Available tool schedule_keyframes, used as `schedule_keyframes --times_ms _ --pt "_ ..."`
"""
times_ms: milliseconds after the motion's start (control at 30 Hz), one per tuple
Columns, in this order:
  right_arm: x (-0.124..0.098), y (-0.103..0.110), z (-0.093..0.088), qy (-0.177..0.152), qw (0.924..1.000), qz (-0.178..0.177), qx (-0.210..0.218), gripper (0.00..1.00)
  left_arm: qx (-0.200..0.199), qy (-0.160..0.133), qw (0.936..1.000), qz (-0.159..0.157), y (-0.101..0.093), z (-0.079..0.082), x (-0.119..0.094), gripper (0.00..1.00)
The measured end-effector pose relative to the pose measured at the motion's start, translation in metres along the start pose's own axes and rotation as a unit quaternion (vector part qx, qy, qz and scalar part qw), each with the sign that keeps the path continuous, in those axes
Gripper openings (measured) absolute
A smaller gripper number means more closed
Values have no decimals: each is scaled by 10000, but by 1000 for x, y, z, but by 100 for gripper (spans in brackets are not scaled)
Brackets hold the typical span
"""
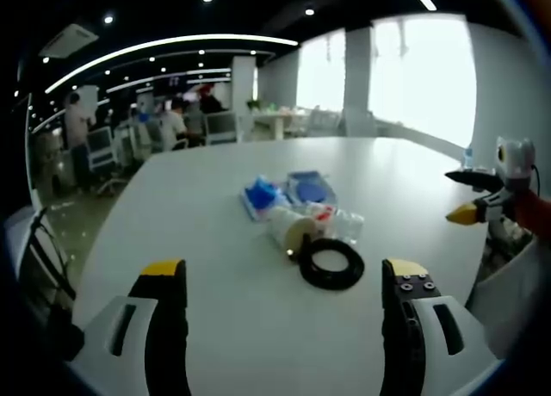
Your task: Arrange the tabletop items into an orderly group along one side of the table until the central work area is clear of visible clutter.
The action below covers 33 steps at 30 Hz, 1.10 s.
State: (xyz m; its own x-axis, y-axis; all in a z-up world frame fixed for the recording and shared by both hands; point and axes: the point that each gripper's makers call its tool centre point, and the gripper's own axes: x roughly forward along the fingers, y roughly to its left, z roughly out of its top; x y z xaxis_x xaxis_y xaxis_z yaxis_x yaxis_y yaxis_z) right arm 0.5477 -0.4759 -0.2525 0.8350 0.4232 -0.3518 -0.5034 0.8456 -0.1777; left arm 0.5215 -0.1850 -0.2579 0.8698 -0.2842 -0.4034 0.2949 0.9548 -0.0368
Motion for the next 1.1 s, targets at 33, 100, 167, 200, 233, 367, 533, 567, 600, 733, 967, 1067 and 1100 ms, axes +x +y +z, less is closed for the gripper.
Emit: schedule_keyframes --times_ms 33,100,167,200,233,367,533,567,600,733,967,1067,1100 --pt "1 1 0 11 10000 3 -19 96 16 11 10000 -5 0 0 1 91" --pt "2 5 2 5 10000 48 -46 95 15 42 10000 -32 -2 -1 2 91" --pt "4 8 3 8 9999 93 -88 94 21 53 10000 -52 -4 -2 2 91" --pt "5 10 4 17 9999 122 -109 94 18 52 10000 -66 -5 -1 2 90" --pt "6 12 4 23 9998 142 -118 94 19 51 10000 -69 -5 -1 2 90" --pt "9 18 6 41 9995 227 -198 92 37 75 9999 -104 -7 -2 4 90" --pt "11 22 7 62 9992 302 -240 90 50 84 9998 -145 -10 -1 5 90" --pt "12 24 7 75 9991 332 -247 90 65 92 9998 -159 -11 -1 6 89" --pt "12 25 6 93 9990 351 -250 89 73 106 9998 -177 -12 -2 6 89" --pt "14 29 6 132 9987 407 -283 88 112 138 9996 -230 -17 -2 8 89" --pt "19 38 5 237 9975 548 -383 86 171 179 9992 -304 -24 -1 13 89" --pt "22 39 5 266 9972 582 -378 86 191 201 9991 -333 -26 0 15 88" --pt "23 40 5 288 9970 594 -395 86 193 204 9990 -338 -27 0 16 88"
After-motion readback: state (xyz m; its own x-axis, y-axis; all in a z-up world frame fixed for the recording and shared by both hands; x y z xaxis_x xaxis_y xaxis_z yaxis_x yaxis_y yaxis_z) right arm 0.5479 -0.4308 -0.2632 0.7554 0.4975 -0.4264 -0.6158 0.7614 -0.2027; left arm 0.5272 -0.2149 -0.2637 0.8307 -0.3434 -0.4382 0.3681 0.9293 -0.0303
